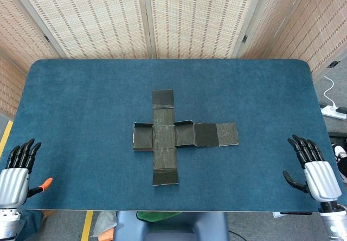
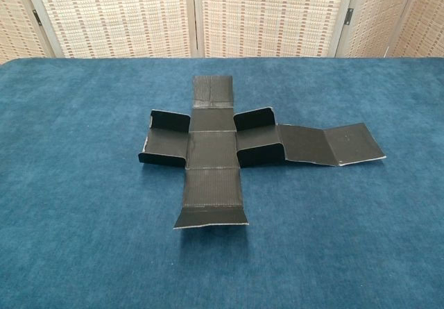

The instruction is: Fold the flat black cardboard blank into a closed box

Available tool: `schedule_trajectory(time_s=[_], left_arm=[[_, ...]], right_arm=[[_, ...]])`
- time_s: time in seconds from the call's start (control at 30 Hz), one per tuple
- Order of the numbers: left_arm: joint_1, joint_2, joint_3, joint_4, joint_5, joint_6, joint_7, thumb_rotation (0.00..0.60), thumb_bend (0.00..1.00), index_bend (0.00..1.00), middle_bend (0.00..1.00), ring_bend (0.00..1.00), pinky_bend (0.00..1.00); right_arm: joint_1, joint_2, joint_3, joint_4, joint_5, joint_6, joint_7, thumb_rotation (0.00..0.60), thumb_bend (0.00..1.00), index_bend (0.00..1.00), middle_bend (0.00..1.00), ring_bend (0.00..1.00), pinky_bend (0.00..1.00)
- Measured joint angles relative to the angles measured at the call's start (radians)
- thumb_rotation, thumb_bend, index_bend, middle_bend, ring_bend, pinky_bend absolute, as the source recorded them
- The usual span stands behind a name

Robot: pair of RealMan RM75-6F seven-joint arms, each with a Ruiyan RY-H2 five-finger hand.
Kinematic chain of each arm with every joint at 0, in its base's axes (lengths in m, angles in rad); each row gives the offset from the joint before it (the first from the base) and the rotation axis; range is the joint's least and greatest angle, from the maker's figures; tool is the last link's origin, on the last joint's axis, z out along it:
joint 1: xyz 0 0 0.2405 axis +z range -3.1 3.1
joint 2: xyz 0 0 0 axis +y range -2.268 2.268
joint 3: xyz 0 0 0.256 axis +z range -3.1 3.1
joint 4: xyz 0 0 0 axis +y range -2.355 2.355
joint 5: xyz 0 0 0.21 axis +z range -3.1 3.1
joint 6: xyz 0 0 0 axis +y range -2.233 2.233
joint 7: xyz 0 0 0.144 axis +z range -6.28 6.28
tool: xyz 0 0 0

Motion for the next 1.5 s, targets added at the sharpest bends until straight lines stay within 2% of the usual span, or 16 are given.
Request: schedule_trajectory(time_s=[0.2, 0.47, 0.57, 0.67, 0.77, 0.8, 0.87, 0.97, 1.23, 1.5], left_arm=[[-0.013, 0.001, -0.003, -0.008, -0.02, -0.032, 0.015, 0.6, 0.17, 0.0, 0.0, 0.0, 0.05], [-0.002, 0.01, 0.011, -0.003, -0.003, -0.017, -0.007, 0.6, 0.18, 0.0, 0.0, 0.0, 0.05], [0.003, 0.011, 0.015, 0.002, 0.003, -0.009, -0.019, 0.6, 0.18, 0.0, 0.0, 0.0, 0.05], [0.006, 0.011, 0.017, 0.009, 0.006, -0.005, -0.028, 0.6, 0.18, 0.0, 0.0, 0.0, 0.05], [0.006, 0.01, 0.017, 0.014, 0.006, -0.005, -0.037, 0.6, 0.18, 0.0, 0.0, 0.0, 0.05], [0.006, 0.01, 0.017, 0.015, 0.005, -0.006, -0.04, 0.6, 0.18, 0.0, 0.0, 0.0, 0.05], [0.005, 0.008, 0.016, 0.019, 0.002, -0.009, -0.045, 0.6, 0.18, 0.0, 0.0, 0.0, 0.05], [0.001, 0.005, 0.014, 0.027, -0.004, -0.02, -0.047, 0.6, 0.18, 0.0, 0.0, 0.0, 0.05], [-0.014, -0.008, 0.015, 0.054, -0.021, -0.06, -0.054, 0.6, 0.18, 0.0, 0.0, 0.0, 0.05], [-0.028, -0.021, 0.016, 0.083, -0.036, -0.095, -0.068, 0.6, 0.17, 0.0, 0.0, 0.0, 0.05]], right_arm=[[0.013, -0.004, 0.008, -0.015, 0.012, -0.022, -0.026, 0.6, 0.27, 0.0, 0.0, 0.0, 0.01], [0.013, 0.002, 0.003, -0.023, 0.001, -0.02, -0.029, 0.6, 0.27, 0.0, 0.01, 0.0, 0.01], [0.024, 0.004, 0.009, -0.037, 0.0, -0.031, -0.045, 0.6, 0.26, 0.0, 0.02, 0.0, 0.08], [0.042, 0.004, 0.022, -0.061, 0.01, -0.054, -0.08, 0.6, 0.25, 0.0, 0.04, 0.06, 0.26], [0.073, 0.0, 0.043, -0.102, 0.036, -0.097, -0.137, 0.6, 0.24, 0.0, 0.05, 0.29, 0.55], [0.085, -0.001, 0.05, -0.116, 0.047, -0.116, -0.153, 0.6, 0.24, 0.0, 0.06, 0.41, 0.67], [0.117, -0.005, 0.068, -0.148, 0.084, -0.171, -0.186, 0.6, 0.22, 0.0, 0.06, 0.57, 0.84], [0.177, -0.019, 0.097, -0.182, 0.164, -0.272, -0.24, 0.6, 0.18, 0.0, 0.05, 0.66, 0.96], [0.372, -0.124, 0.172, -0.194, 0.503, -0.506, -0.432, 0.6, 0.14, 0.0, 0.0, 0.68, 0.99], [0.568, -0.265, 0.219, -0.113, 0.877, -0.613, -0.584, 0.6, 0.14, 0.0, 0.0, 0.68, 0.99]])
